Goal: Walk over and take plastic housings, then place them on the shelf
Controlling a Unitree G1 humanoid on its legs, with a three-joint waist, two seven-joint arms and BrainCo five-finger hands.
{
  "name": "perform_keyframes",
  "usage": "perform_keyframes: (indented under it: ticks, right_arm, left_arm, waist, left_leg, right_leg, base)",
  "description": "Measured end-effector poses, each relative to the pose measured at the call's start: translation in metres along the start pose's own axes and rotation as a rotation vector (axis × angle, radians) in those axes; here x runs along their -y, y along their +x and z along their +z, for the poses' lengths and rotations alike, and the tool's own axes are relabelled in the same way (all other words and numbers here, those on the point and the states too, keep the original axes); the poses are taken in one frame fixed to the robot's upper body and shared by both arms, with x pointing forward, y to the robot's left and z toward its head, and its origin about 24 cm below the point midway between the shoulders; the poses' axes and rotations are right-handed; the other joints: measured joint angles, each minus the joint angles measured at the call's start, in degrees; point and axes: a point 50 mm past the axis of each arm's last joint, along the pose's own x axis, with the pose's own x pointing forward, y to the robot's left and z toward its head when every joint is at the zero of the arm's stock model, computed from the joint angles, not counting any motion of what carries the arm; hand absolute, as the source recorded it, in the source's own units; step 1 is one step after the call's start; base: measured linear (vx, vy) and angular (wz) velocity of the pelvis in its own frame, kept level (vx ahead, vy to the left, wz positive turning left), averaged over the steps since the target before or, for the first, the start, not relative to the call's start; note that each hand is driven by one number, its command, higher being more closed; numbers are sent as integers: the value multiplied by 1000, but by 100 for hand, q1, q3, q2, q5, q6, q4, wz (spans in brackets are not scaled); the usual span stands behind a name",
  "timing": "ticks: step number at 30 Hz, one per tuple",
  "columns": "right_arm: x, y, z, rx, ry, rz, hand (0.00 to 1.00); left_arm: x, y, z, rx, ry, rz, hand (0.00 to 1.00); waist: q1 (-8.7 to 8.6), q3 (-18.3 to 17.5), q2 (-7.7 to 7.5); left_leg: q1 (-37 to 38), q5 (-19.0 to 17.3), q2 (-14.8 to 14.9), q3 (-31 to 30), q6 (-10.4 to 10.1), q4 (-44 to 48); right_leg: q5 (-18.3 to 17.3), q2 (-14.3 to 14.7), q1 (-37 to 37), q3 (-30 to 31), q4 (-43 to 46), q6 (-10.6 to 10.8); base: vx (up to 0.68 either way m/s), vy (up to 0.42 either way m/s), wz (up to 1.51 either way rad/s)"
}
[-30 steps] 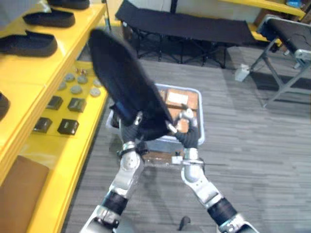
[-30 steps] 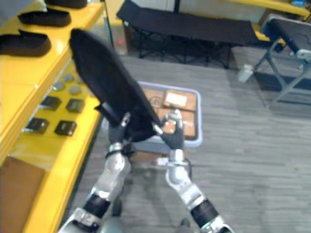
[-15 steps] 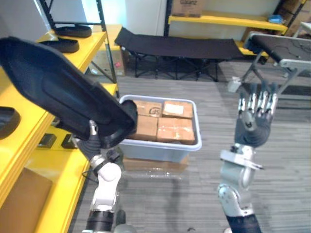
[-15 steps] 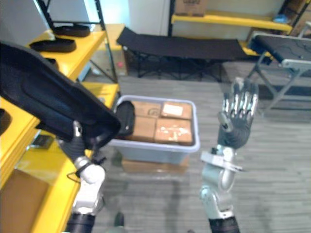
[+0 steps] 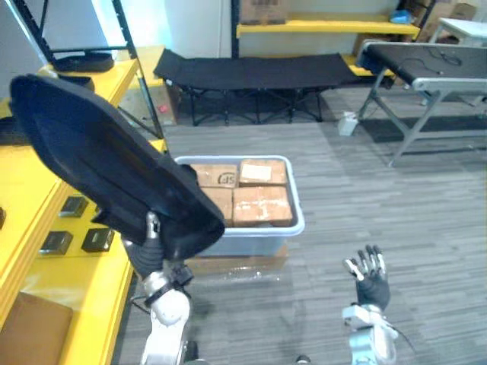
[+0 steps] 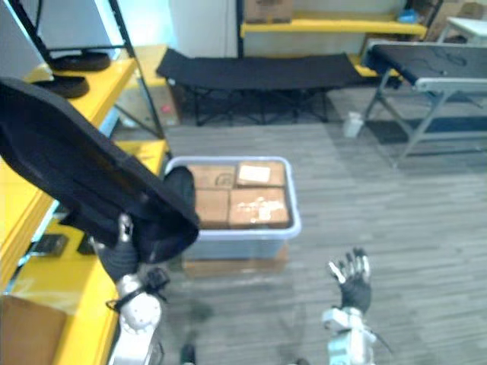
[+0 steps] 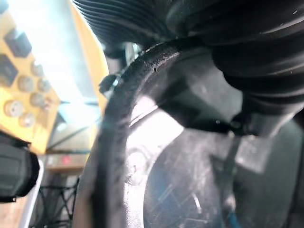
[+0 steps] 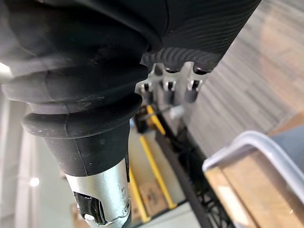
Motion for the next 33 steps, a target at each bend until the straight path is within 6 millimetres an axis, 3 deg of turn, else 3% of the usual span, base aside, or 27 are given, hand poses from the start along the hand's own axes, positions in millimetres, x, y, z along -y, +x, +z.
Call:
perform_keyframes:
  ticks: [2,5,7,8,9,10,12,13,14,17,21,29,30,31,32,33]
  right_arm:
    - [-13,5,-2,-1,12,65,0]
    - [-56,16,-6,-18,28,249,0]
    - [-95,20,-10,-30,2,426,0]
    - [-104,20,-11,-33,-2,464,0]
    - [-121,20,-15,-42,-15,536,0]
    - [-127,19,-16,-43,-27,569,0]
    - [-149,18,-16,-39,-53,672,0]
    - [-153,19,-16,-37,-54,686,0]
    - [-162,22,-16,-35,-59,710,0]
    - [-170,23,-15,-38,-66,737,0]
    - [-175,21,-20,-69,-94,732,0]
    - [-165,24,-25,-136,-157,713,0]
    - [-160,24,-25,-139,-157,708,0]
    - [-150,23,-23,-141,-158,684,0]
    - [-140,23,-21,-142,-167,655,0]
    - [-136,24,-21,-143,-179,645,0]
  left_arm:
    - [-6,5,11,52,-2,42,100]
    - [-27,19,38,170,0,163,100]
    - [-54,25,55,258,68,301,100]
    - [-61,25,57,266,87,330,100]
    - [-77,24,60,277,135,386,100]
    - [-83,23,62,282,155,412,100]
    - [-106,16,68,295,219,508,100]
    - [-111,14,69,298,232,528,100]
    - [-124,10,73,307,271,581,100]
    - [-134,5,77,328,287,599,100]
    - [-141,1,80,333,262,600,100]
    - [-144,-1,79,310,244,578,100]
    - [-139,1,77,299,203,559,100]
    - [-131,5,76,294,162,515,100]
    - [-122,10,75,296,130,464,100]
    - [-118,11,74,292,111,439,100]
  waist:
    - [42,2,0]
    - [284,1,17]
    - [637,-6,20]
    - [720,-7,17]
    - [912,-21,-5]
    - [992,-33,-23]
    - [1377,-51,-75]
    - [1450,-47,-85]
    - [1631,-40,-103]
    - [1783,-35,-135]
    - [1900,-9,-137]
    - [1779,80,-198]
    - [1735,130,-215]
    - [1616,155,-252]
    - [1535,208,-290]
    - [1535,274,-241]
  left_leg:
    - [-44,-5,-20,-196,-10,1]
    - [-250,61,-62,-652,-8,1]
    - [-412,109,-156,-1083,-5,4]
    - [-429,121,-187,-1185,-4,5]
    - [-445,150,-251,-1357,-7,7]
    - [-475,152,-286,-1443,-4,10]
    - [-574,177,-425,-1818,3,31]
    - [-591,187,-459,-1890,1,31]
    - [-608,207,-550,-2126,4,32]
    - [-610,211,-645,-2379,-2,31]
    - [-607,221,-611,-2481,-20,31]
    - [-597,236,-475,-2288,14,34]
    - [-634,258,-505,-2201,128,34]
    - [-771,400,-500,-1727,407,35]
    - [-859,540,-502,-1383,516,35]
    - [-872,599,-523,-1344,460,34]
  right_leg:
    - [-25,-1,104,-200,-7,3]
    - [-83,23,274,-684,-27,13]
    - [-154,38,459,-1115,-35,18]
    - [-170,33,529,-1239,-40,12]
    - [-186,29,669,-1423,-71,21]
    - [-199,28,729,-1540,-86,24]
    - [-255,28,932,-1965,-91,60]
    - [-276,27,983,-2044,-91,80]
    - [-307,32,1134,-2310,-89,86]
    - [-427,37,1309,-2587,-49,68]
    - [-591,74,1340,-2638,76,86]
    - [-667,78,1164,-2463,216,64]
    - [-661,75,1210,-2567,230,69]
    - [-649,71,1290,-2821,212,93]
    - [-609,67,1429,-3128,227,167]
    - [-607,59,1479,-3232,231,172]
  base:
    - [-34,-12,43]
    - [-30,-28,75]
    - [26,-39,90]
    - [56,-37,89]
    - [62,-32,67]
    - [88,-42,87]
    - [87,-42,87]
    - [58,-28,88]
    - [33,-15,63]
    - [2,-9,54]
    - [-48,-5,16]
    - [-46,12,-11]
    - [-40,32,56]
    - [-41,58,112]
    - [-24,63,121]
    - [-13,84,85]
